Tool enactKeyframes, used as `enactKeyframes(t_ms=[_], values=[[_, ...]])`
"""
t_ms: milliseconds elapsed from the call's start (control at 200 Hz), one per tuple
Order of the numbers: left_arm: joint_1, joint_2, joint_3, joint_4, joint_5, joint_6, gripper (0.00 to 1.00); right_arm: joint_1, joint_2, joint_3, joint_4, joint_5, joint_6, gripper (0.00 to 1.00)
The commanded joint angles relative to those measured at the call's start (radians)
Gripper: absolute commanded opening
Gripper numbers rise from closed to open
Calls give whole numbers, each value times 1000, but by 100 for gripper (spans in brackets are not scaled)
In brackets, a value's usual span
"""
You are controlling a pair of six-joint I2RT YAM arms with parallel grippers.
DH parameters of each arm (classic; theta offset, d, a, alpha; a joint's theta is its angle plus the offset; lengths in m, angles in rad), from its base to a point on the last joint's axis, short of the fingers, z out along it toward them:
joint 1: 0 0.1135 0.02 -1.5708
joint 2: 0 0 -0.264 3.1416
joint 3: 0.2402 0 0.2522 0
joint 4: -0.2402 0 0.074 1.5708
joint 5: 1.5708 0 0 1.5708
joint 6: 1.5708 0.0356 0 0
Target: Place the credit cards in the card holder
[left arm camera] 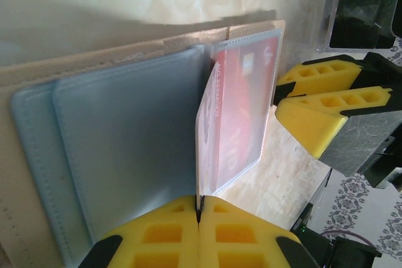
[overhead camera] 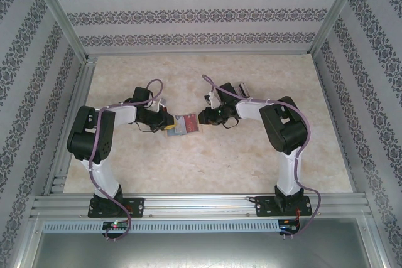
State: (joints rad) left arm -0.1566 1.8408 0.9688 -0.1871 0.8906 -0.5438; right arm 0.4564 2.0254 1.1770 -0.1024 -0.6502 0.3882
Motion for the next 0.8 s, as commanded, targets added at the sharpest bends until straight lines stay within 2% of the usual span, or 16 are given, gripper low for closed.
enactKeyframes(t_ms=[0,365,794], values=[[18,4,-5,28,-9,-17,0,14,11,20,-29,20,-24,27],[16,24,-32,122,15,-80,0,19,17,27,-40,24,-29,27],[8,28,-48,125,15,-79,0,21,17,30,-46,26,-32,27]])
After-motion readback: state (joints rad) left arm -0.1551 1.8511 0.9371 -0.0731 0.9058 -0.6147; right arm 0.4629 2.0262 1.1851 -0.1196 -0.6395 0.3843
